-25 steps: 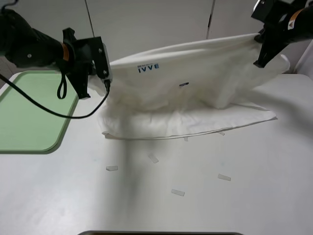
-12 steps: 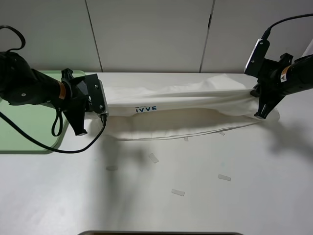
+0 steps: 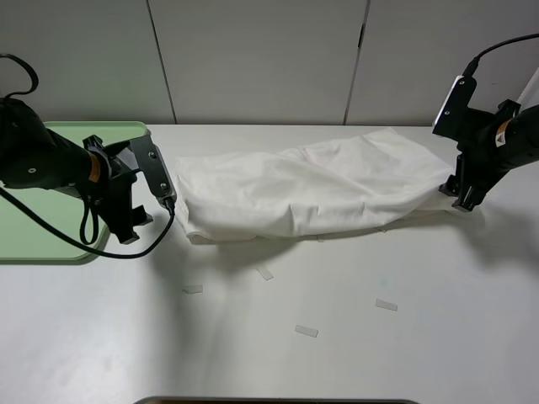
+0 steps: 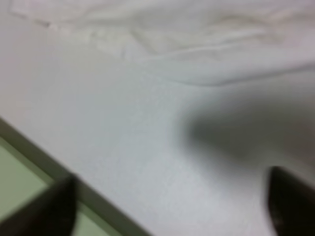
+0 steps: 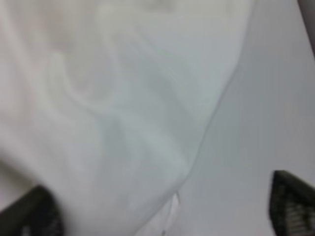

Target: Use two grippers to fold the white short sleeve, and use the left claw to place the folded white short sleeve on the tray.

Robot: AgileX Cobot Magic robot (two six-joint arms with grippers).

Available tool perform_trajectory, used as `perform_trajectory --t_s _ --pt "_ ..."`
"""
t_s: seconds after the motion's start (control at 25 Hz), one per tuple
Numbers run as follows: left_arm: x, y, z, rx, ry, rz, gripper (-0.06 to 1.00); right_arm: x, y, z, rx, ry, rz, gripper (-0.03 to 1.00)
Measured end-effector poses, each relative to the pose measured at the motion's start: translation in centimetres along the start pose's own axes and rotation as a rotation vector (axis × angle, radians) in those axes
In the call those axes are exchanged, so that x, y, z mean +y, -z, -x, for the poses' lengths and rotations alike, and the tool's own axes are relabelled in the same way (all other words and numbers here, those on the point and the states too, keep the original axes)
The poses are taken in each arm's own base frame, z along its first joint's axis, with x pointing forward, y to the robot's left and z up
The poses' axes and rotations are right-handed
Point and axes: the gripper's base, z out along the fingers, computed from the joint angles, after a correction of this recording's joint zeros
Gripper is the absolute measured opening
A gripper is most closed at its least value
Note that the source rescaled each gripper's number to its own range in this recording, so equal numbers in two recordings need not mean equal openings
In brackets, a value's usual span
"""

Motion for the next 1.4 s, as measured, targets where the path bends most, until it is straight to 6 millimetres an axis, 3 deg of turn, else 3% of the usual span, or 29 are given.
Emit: perform_trajectory --t_s 0.12,0.16,0.2,0.56,0.64,0.68,0.72,0.76,0.8,0.96,1.08,1.4 --pt "0.0 0.0 -0.8 0.048 0.065 -0.011 0.54 -0.2 0.0 0.0 -0.015 -0.004 -0.012 0.94" --pt "0.0 -0.1 -0.8 0.047 0.127 -0.008 0.89 -0.2 0.0 0.1 -0.024 -0.007 -0.017 0.96" --pt "0.0 -0.1 -0.7 0.041 0.133 -0.007 0.95 -0.3 0.0 0.1 -0.031 -0.013 -0.02 0.98" --pt "0.0 0.1 -0.9 0.057 0.169 -0.006 1.0 -0.5 0.7 0.5 -0.049 -0.053 -0.037 1.0" --pt "0.3 0.9 -1.0 0.08 0.218 0.008 1.0 -0.7 1.3 0.8 -0.059 -0.054 -0.049 1.0" --pt "0.4 1.2 -1.1 0.09 0.234 0.014 1.0 -0.9 2.2 1.2 -0.073 -0.052 -0.067 1.0" --pt "0.6 1.7 -1.0 0.092 0.259 0.025 1.0 -1.4 4.4 2.0 -0.106 -0.067 -0.105 1.0" --pt "0.8 2.5 -1.1 0.106 0.29 0.042 1.0 -1.4 4.4 2.0 -0.106 -0.067 -0.105 1.0" --pt "1.4 4.7 -1.3 0.135 0.364 0.086 1.0 -1.6 5.2 2.3 -0.122 -0.073 -0.121 1.0" --pt "2.2 9.2 -1.8 0.164 0.431 0.175 1.0 -2.1 9.0 2.1 -0.121 -0.195 -0.142 1.0" --pt "2.4 12.6 -2.1 0.148 0.481 0.234 0.99 -1.9 10.5 1.8 -0.099 -0.251 -0.124 1.0" --pt "-0.2 19.6 -4.4 0.218 0.733 0.196 0.98 -0.3 15.1 1.3 -0.112 -0.53 0.021 1.0"
